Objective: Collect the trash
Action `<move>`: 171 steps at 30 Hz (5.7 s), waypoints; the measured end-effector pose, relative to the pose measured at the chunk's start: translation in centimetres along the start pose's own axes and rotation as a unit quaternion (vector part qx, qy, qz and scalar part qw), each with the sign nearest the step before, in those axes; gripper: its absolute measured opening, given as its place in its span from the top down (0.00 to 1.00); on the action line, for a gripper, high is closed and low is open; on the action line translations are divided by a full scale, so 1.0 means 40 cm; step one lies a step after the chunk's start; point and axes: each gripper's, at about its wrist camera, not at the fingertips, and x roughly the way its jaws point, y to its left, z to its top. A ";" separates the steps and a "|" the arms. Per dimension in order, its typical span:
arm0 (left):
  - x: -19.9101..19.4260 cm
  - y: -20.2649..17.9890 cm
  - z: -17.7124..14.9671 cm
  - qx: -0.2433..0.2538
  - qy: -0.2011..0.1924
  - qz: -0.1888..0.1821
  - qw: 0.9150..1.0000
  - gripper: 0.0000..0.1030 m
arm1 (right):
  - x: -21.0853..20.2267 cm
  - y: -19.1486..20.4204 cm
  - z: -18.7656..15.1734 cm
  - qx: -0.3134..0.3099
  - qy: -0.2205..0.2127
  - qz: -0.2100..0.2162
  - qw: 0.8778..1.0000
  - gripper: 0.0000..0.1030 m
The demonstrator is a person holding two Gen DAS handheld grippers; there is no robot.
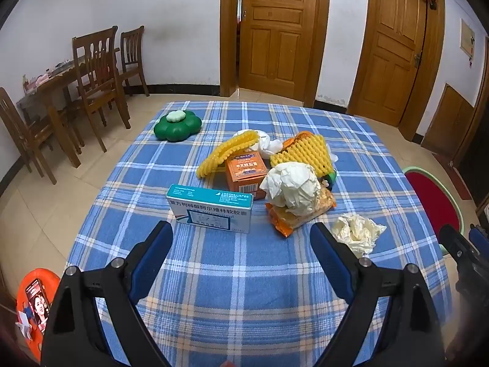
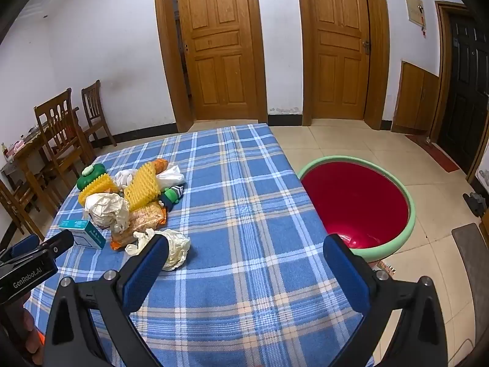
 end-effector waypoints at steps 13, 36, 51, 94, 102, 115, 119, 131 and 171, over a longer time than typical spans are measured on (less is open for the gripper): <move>0.001 0.000 -0.005 -0.001 0.000 0.000 1.000 0.11 | -0.002 0.001 0.001 0.000 -0.001 0.000 1.000 0.00; -0.003 0.007 0.000 -0.002 -0.001 0.000 1.000 0.11 | -0.003 0.001 0.002 -0.001 -0.001 0.000 1.000 0.00; -0.005 0.010 0.000 -0.003 -0.001 0.001 1.000 0.11 | -0.009 0.007 0.007 -0.001 -0.003 0.000 1.000 0.00; 0.169 0.089 0.003 0.012 0.036 -0.006 0.999 0.11 | 0.129 0.109 -0.030 -0.035 0.052 0.060 0.996 0.00; 0.222 0.073 0.006 0.036 0.036 -0.010 0.999 0.11 | 0.177 0.139 -0.047 -0.047 0.078 0.071 0.993 0.00; 0.264 0.133 0.034 0.012 0.038 0.004 0.999 0.11 | 0.251 0.137 -0.056 -0.030 0.105 0.090 0.990 0.29; 0.259 0.162 0.028 -0.003 0.046 0.004 0.999 0.11 | 0.237 0.138 -0.052 -0.036 0.097 0.106 0.989 0.63; 0.211 0.181 0.015 -0.010 0.037 -0.025 0.999 0.12 | 0.196 0.094 -0.034 -0.012 0.075 0.114 0.991 0.78; 0.041 -0.198 0.173 0.097 -0.023 -0.160 0.982 0.12 | 0.079 -0.201 0.093 0.071 -0.013 0.031 0.997 0.78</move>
